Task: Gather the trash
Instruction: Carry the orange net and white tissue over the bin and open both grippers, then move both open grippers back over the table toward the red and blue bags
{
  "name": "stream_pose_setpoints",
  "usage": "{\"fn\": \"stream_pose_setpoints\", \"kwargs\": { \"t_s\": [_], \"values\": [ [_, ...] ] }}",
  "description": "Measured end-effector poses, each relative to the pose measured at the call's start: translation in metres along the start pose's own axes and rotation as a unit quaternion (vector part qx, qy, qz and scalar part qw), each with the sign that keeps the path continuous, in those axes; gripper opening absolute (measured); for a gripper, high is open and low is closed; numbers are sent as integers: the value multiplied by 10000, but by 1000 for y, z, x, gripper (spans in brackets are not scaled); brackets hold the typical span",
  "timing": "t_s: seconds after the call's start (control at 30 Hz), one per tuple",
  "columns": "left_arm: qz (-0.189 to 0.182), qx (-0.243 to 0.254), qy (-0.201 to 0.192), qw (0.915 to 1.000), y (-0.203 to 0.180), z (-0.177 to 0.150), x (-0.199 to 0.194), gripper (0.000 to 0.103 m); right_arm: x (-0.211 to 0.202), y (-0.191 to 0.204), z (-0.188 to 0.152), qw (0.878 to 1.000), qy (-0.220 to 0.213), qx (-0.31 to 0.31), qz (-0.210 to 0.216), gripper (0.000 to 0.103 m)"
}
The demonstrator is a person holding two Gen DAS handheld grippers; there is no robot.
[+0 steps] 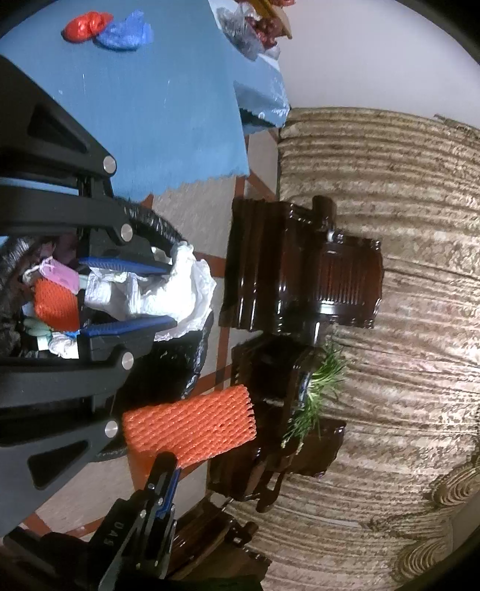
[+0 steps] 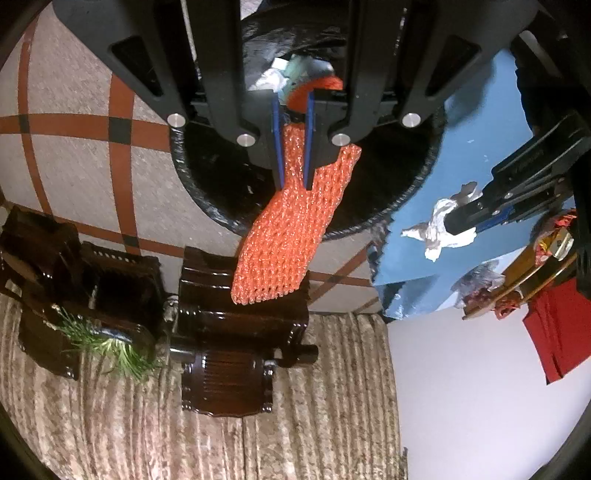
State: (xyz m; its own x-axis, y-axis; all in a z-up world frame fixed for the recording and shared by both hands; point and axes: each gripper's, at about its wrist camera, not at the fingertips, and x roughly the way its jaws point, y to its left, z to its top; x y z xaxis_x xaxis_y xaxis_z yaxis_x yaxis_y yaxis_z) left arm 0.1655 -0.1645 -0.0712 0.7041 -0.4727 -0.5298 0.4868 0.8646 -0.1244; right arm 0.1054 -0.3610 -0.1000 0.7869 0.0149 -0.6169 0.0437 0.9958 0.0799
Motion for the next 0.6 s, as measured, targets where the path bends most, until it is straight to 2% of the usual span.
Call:
{"fn": "stream_pose_setpoints", "kwargs": {
  "t_s": [0.27,0.3,0.37,0.43,0.5,0.53,0.6],
  "values": [
    [-227,76,405,9989,-12,-11,38,26,31,-22,-19,9991,324,131,-240,13],
    [-286,65,457,9985,-14,-12,44,28,33,-24,-22,9989,334,160,-273,13],
    [-338,49,530,9980,-13,-16,48,42,38,-28,-28,9985,391,223,-315,18],
    [-357,12,582,9977,-12,-20,50,48,40,-28,-33,9983,405,235,-350,31],
    [-336,-1,588,9977,-9,-24,49,53,40,-29,-34,9983,384,221,-386,55],
    [-322,-16,583,9978,-7,-24,48,58,39,-28,-35,9982,353,205,-447,62],
    [-296,-102,560,9979,-3,-25,44,65,38,-28,-37,9979,322,213,-518,84]
  ]
}}
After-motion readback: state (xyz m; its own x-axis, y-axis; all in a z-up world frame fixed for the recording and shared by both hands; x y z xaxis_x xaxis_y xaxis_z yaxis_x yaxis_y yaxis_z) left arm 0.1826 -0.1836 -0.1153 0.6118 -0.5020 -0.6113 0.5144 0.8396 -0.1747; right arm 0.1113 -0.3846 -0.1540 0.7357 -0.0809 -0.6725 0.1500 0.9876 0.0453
